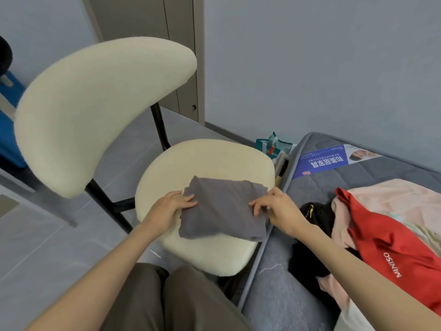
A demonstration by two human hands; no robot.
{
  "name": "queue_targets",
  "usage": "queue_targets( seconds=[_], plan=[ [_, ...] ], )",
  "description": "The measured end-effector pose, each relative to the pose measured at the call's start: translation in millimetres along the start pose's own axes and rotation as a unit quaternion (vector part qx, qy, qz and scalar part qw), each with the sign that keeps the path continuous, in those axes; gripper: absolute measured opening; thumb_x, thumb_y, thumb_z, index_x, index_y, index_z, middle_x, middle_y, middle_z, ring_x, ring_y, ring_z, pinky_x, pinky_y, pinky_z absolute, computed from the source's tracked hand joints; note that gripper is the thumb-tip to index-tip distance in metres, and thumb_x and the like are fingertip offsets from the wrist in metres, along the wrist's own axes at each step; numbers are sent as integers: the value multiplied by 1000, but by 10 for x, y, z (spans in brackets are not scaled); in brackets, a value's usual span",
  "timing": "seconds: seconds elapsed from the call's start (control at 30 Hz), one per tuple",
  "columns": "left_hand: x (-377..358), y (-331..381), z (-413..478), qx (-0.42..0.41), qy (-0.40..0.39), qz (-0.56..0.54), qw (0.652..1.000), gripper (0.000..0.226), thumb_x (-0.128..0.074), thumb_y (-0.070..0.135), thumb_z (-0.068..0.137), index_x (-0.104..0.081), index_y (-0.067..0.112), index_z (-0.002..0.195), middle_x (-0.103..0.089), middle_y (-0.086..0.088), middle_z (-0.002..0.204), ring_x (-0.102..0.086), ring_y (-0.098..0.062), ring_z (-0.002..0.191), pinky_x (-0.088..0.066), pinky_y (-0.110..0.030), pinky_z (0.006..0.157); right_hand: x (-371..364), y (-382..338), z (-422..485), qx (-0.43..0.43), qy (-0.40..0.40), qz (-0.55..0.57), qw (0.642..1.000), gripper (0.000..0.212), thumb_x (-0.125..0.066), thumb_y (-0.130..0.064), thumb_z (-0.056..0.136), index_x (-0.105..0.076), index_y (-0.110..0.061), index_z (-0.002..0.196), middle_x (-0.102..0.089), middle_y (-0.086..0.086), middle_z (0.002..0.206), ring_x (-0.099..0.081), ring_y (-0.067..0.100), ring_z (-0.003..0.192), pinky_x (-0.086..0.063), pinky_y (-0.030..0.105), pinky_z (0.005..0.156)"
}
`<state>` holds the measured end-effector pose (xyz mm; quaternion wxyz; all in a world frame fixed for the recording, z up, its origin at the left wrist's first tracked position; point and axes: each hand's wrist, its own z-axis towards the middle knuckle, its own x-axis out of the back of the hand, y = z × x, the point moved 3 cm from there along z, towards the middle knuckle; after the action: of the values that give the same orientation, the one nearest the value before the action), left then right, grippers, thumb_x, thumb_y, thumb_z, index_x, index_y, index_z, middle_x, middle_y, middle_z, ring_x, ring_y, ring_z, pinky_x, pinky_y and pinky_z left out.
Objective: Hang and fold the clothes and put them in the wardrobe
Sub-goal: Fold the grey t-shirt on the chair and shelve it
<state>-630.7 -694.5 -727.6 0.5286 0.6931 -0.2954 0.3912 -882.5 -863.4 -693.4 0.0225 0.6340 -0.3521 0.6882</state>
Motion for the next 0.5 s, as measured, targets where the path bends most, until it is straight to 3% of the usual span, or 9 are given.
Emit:
queue_targets(
  seconds=[0.07, 0.13, 0.2, 0.23, 0.3, 0.37, 0.5],
  plan=[
    [61, 106, -30, -18, 28, 37, 999, 41, -41, 7, 96, -59, 24, 129, -54, 2, 137, -43, -25, 131, -30, -25, 102, -26, -56, -31, -23, -23, -94, 995, 41, -53, 6, 78, -73, -29, 87, -56, -14, 89, -44, 15, 92, -25, 24, 77],
    [129, 320, 0, -28, 115, 42, 992, 38, -43, 9, 95, -62, 18, 126, -61, -5, 129, -52, -27, 121, -36, -26, 96, -19, -189, -37, -53, 63, -77, 994, 37, -51, 1, 83, -72, -26, 97, -54, -6, 86, -49, 23, 95, -32, 27, 79],
    [68, 544, 77, -22, 143, 75, 987, 42, -42, 12, 98, -48, 16, 139, -47, -3, 144, -41, -22, 134, -30, -31, 107, -62, -363, 12, -44, 150, -19, 987, 38, -48, 2, 85, -68, -17, 113, -65, 7, 109, -53, 27, 106, -41, 35, 93],
    [-23, 642, 123, -16, 136, 98, 986, 46, -38, 17, 100, -37, 17, 146, -35, 0, 152, -29, -18, 141, -24, -33, 112, -116, -439, 68, -36, 156, -18, 987, 40, -47, 0, 88, -63, -13, 122, -61, 10, 125, -50, 28, 118, -37, 39, 103],
    [-245, 756, 222, 13, 91, 135, 987, 50, -27, 27, 103, -16, 21, 152, -12, 6, 159, -6, -14, 147, -12, -40, 118, -276, -533, 191, -54, 107, -43, 992, 45, -40, -12, 97, -45, -12, 142, -39, 8, 150, -30, 26, 140, -15, 40, 118],
    [-426, 741, 295, 48, 41, 142, 988, 52, -21, 34, 104, -4, 25, 153, 0, 8, 161, 6, -16, 147, -2, -48, 118, -478, -482, 269, -93, 62, -87, 990, 49, -29, -28, 103, -24, -22, 152, -17, 3, 160, -8, 24, 148, 0, 41, 119],
    [-670, 469, 317, 114, 41, 114, 986, 64, -19, 55, 98, 5, 30, 152, 14, 6, 159, 11, -27, 146, -2, -55, 115, -770, -201, 173, -175, 62, -120, 975, 57, -21, -52, 100, -2, -39, 152, 5, -3, 161, 6, 27, 148, -2, 50, 118]
  ],
)
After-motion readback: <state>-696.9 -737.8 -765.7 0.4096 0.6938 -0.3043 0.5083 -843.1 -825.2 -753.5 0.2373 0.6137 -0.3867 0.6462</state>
